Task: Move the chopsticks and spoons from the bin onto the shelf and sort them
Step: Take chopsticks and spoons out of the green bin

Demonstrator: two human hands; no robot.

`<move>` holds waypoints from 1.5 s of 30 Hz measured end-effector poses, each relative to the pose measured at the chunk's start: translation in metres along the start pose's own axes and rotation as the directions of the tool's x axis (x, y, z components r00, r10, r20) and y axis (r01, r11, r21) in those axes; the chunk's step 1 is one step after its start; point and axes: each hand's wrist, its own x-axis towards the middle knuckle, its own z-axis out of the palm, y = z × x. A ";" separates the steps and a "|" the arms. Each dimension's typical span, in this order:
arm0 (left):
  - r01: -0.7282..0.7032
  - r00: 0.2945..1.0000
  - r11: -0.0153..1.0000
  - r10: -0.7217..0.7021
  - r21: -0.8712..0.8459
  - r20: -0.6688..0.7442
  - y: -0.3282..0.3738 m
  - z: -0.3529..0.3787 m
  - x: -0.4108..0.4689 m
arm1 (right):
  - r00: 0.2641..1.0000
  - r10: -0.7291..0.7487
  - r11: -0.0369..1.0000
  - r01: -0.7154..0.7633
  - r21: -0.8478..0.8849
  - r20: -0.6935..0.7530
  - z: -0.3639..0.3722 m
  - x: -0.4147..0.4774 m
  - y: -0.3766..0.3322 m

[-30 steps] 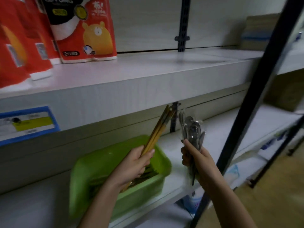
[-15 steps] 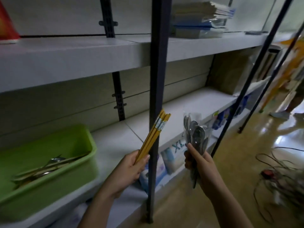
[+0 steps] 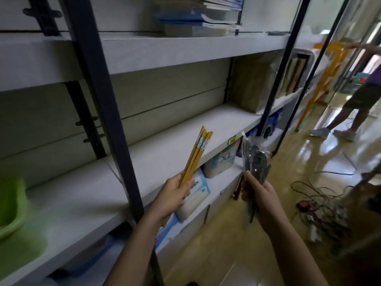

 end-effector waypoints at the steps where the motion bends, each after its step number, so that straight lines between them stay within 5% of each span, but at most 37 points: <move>1: 0.002 1.000 1.000 -0.002 -0.006 -0.001 0.000 0.005 0.013 | 1.000 -0.003 1.000 0.003 0.002 -0.012 -0.005 0.011 -0.002; 9: -0.005 0.998 1.000 0.004 -0.012 -0.055 0.011 0.028 0.131 | 1.000 -0.002 1.000 0.002 0.008 0.000 -0.031 0.129 -0.019; 23: 0.086 0.921 0.996 -0.084 -0.011 -0.380 0.011 0.009 0.273 | 0.977 0.089 0.996 -0.087 -0.022 0.196 -0.009 0.332 -0.038; 32: 0.139 0.685 0.979 -0.202 -0.147 -0.700 -0.014 0.011 0.321 | 0.914 0.142 0.978 -0.071 -0.196 0.379 0.025 0.467 -0.022; 39: 0.291 0.437 0.945 -0.273 -0.152 -0.857 -0.057 0.009 0.347 | 0.846 0.212 0.920 -0.004 -0.391 0.490 0.050 0.532 0.005; 45: 0.639 0.238 0.768 -0.153 0.036 -0.959 -0.079 0.001 0.361 | 0.859 0.245 0.742 0.133 -0.657 0.450 0.067 0.566 0.029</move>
